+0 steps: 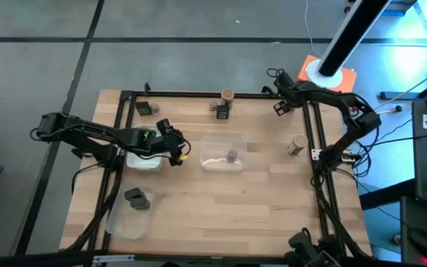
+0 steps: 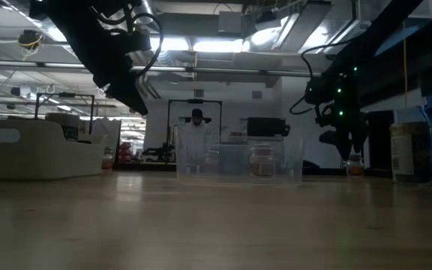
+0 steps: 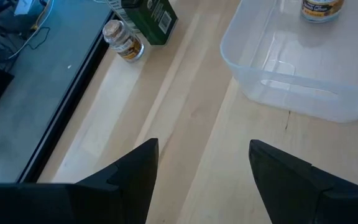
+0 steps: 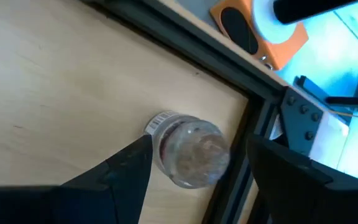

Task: Sort spices by type
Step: Put the brown seasoning bottle into the top transparent bin

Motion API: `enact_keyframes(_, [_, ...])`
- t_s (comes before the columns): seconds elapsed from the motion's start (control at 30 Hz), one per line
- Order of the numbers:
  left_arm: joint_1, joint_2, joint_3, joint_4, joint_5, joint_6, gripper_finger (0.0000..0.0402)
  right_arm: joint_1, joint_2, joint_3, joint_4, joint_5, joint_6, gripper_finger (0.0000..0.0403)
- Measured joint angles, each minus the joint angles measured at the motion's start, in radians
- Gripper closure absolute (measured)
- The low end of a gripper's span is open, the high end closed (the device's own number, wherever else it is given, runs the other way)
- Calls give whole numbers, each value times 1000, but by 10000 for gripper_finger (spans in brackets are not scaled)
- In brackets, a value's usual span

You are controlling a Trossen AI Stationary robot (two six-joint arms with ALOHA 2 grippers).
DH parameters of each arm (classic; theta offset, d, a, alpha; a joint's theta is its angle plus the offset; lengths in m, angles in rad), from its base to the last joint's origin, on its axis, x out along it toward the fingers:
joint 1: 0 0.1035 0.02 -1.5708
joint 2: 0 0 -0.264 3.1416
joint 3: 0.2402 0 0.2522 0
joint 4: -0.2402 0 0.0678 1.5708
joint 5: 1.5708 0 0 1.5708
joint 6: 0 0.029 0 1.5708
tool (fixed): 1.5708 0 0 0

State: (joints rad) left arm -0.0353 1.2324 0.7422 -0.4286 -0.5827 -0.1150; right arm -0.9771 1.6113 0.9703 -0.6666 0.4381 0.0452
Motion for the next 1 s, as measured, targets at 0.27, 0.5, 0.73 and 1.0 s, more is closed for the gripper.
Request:
enact_keyframes(0.27, [0, 0, 0, 0, 0, 0, 166, 1, 29, 0, 8, -6, -1, 142])
enact_keyframes(0.5, [0, 0, 0, 0, 0, 0, 166, 1, 28, 0, 10, -71, -28, 142])
enact_keyframes(0.73, [0, 0, 0, 0, 0, 0, 166, 2, 28, 0, 19, -191, -47, 142])
enact_keyframes(1.0, [0, 0, 0, 0, 0, 0, 167, 3, 28, 0, 10, -308, -36, 144])
